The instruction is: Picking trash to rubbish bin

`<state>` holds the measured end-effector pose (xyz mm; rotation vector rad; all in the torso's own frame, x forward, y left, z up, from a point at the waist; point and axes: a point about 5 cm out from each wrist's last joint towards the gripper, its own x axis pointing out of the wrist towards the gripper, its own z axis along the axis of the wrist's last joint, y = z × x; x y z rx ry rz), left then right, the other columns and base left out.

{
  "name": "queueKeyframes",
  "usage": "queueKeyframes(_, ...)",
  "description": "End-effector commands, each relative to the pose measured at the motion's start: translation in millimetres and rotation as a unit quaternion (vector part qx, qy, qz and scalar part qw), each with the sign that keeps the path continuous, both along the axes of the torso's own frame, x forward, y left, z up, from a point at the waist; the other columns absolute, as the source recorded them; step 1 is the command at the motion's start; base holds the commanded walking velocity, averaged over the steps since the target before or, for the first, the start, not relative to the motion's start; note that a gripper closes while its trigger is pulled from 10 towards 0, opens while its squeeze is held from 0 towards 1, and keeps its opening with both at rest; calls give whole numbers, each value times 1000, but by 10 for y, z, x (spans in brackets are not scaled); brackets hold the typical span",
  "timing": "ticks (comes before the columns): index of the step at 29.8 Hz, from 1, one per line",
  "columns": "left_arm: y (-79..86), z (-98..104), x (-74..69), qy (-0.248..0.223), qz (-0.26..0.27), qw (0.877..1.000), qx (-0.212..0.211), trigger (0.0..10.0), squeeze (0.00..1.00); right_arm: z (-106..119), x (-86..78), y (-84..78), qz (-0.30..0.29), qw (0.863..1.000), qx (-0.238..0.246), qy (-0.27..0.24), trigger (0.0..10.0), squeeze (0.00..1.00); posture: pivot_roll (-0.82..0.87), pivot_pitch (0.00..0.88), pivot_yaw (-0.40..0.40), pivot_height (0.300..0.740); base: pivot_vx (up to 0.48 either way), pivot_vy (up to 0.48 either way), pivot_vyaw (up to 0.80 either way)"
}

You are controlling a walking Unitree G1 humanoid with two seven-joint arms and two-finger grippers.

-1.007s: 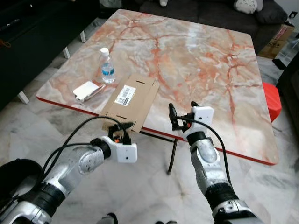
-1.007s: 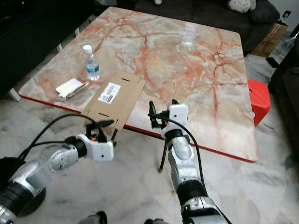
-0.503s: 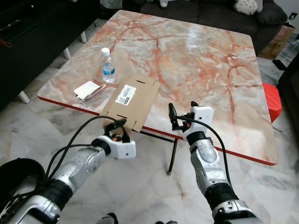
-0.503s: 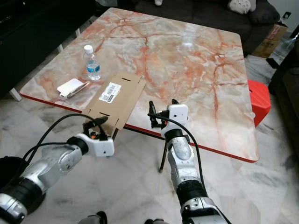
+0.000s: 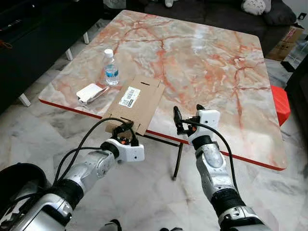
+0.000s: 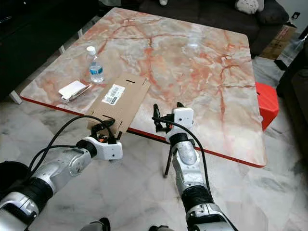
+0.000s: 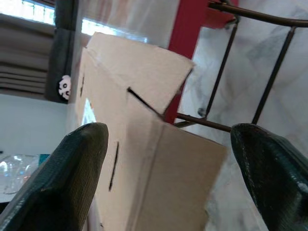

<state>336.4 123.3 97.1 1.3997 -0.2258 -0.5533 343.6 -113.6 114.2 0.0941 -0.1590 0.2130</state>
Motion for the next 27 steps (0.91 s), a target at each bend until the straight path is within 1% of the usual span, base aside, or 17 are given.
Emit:
queueKeyframes(1,-23,-16,5,-3,-2,1000,6,1647,0,30,8,-25,-5,1000,0,-7,10000,0,105,146,-124,740,0,0,0)
queueKeyframes(2,-19,-10,10,-5,0,1000,6,0,0,30,8,-25,-5,1000,0,-7,10000,0,105,146,-124,740,0,0,0)
queueKeyframes(10,8,-23,37,-8,6,1000,11,0,0,27,7,-23,-4,1000,-1,-6,10000,0,105,146,-124,740,0,0,0)
queueKeyframes(18,-21,-68,20,6,0,1000,8,0,0,26,8,-29,-4,1000,-1,-6,10000,0,104,145,-127,740,0,0,0)
queueKeyframes(25,-31,-40,33,3,-3,1000,4,0,0,27,6,-31,-4,1000,-2,-6,10000,0,102,146,-128,740,0,0,0)
queueKeyframes(26,-47,13,42,-5,-6,1000,-2,0,0,29,6,-30,-4,1000,-2,-6,10000,0,102,146,-128,740,0,0,0)
queueKeyframes(27,-47,13,42,-5,-6,1000,-2,0,0,29,6,-30,-4,1000,-2,-6,10000,0,102,146,-128,740,0,0,0)
